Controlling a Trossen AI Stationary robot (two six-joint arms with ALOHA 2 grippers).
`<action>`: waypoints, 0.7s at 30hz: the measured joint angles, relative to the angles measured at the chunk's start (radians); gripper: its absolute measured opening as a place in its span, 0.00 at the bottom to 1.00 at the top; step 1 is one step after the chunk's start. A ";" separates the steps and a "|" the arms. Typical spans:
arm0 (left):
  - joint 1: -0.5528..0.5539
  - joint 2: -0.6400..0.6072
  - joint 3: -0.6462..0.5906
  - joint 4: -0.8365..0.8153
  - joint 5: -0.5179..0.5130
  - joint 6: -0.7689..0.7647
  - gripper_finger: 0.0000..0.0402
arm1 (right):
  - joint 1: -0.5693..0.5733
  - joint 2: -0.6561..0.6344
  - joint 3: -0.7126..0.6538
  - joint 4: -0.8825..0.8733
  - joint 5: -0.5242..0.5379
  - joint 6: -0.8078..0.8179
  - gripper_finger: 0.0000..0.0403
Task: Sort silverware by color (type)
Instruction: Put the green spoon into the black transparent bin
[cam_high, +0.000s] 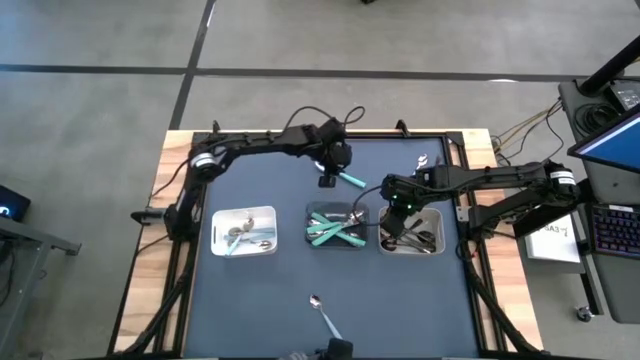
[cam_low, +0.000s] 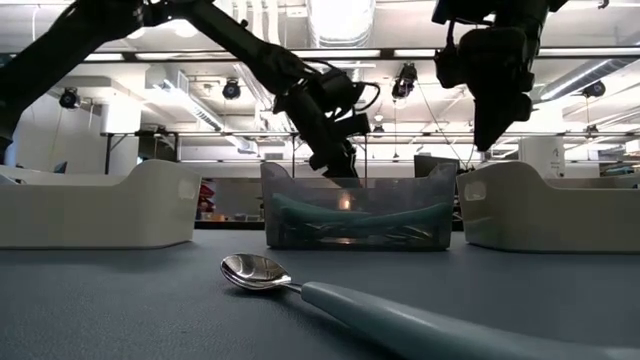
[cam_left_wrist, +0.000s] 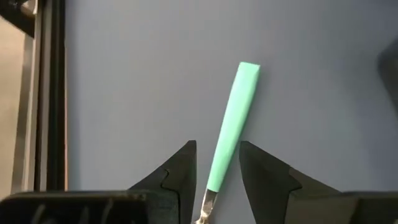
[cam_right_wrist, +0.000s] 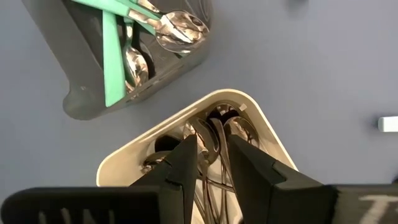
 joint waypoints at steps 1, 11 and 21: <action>0.000 0.005 0.012 -0.011 -0.001 0.006 0.26 | 0.000 0.000 0.000 0.004 0.000 0.000 0.20; 0.100 0.098 0.044 -0.229 -0.051 0.022 0.26 | 0.000 0.000 0.000 0.005 0.000 0.000 0.20; 0.148 0.109 0.047 -0.260 -0.017 -0.001 0.24 | 0.000 0.000 0.000 0.005 0.000 0.000 0.20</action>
